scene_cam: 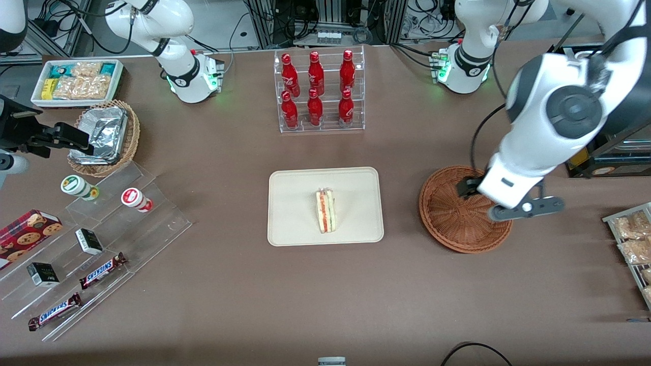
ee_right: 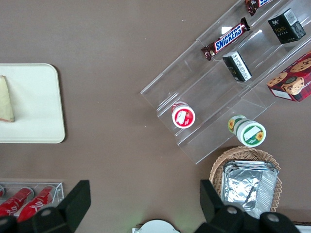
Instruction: Place sandwich from basket to tray
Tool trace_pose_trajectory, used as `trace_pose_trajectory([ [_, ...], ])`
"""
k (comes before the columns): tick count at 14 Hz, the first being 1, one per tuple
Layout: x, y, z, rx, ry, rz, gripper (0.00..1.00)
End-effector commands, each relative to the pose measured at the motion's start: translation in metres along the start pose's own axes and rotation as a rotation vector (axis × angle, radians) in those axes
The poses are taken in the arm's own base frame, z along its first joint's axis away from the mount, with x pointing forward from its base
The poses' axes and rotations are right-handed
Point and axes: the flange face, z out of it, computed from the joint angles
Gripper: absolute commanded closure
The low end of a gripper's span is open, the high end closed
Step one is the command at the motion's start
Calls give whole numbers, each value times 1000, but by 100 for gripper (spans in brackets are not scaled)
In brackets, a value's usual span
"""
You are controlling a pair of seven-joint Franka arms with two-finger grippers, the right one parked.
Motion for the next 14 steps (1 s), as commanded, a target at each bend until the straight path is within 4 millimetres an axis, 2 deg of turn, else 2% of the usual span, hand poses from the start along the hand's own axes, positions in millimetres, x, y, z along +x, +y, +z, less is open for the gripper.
trace_pose_trajectory([
  [1, -20, -43, -14, -12, -65, 137, 0],
  [4, -32, -110, -35, -54, -108, 228, 0],
  [7, -48, -162, -56, -152, -120, 168, 0],
  [8, -55, -174, -64, -171, -122, 151, 0],
  [11, -58, -177, -74, -108, -102, 151, 0],
  [13, -58, -150, -76, -57, -91, 204, 0],
  [14, -58, -146, -76, -57, -91, 212, 0],
])
